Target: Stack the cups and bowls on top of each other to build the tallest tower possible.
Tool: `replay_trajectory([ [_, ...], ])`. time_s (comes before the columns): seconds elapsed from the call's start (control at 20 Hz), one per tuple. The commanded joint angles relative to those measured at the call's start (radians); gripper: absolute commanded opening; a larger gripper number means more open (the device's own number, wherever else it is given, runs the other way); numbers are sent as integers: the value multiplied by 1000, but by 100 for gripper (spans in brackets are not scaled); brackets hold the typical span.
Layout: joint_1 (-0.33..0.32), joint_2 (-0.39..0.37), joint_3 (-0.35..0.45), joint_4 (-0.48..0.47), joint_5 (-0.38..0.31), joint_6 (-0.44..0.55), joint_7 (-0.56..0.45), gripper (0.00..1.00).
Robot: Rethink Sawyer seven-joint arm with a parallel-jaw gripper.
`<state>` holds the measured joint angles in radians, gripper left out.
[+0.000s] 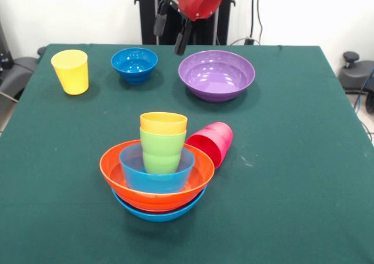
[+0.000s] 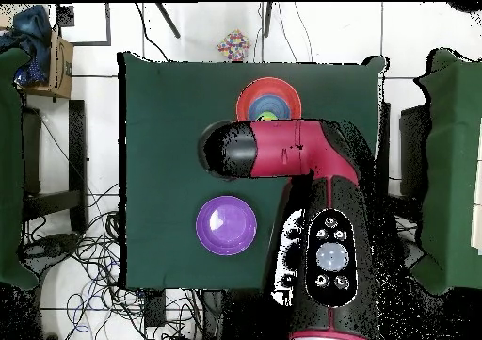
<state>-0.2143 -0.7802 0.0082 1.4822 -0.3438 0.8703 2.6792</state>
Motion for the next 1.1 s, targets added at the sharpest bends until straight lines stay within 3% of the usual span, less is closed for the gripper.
replay_trajectory([
  [0.05, -30, -71, 83, 199, -11, -64, -192, 100],
  [0.3, -60, -108, 107, 265, 10, -69, -206, 100],
  [0.55, -103, -131, 136, 310, -18, -88, -265, 100],
  [0.85, -146, -112, 161, 358, -66, -183, -256, 100],
  [1.1, -139, -75, 154, 356, -110, -248, -209, 100],
])
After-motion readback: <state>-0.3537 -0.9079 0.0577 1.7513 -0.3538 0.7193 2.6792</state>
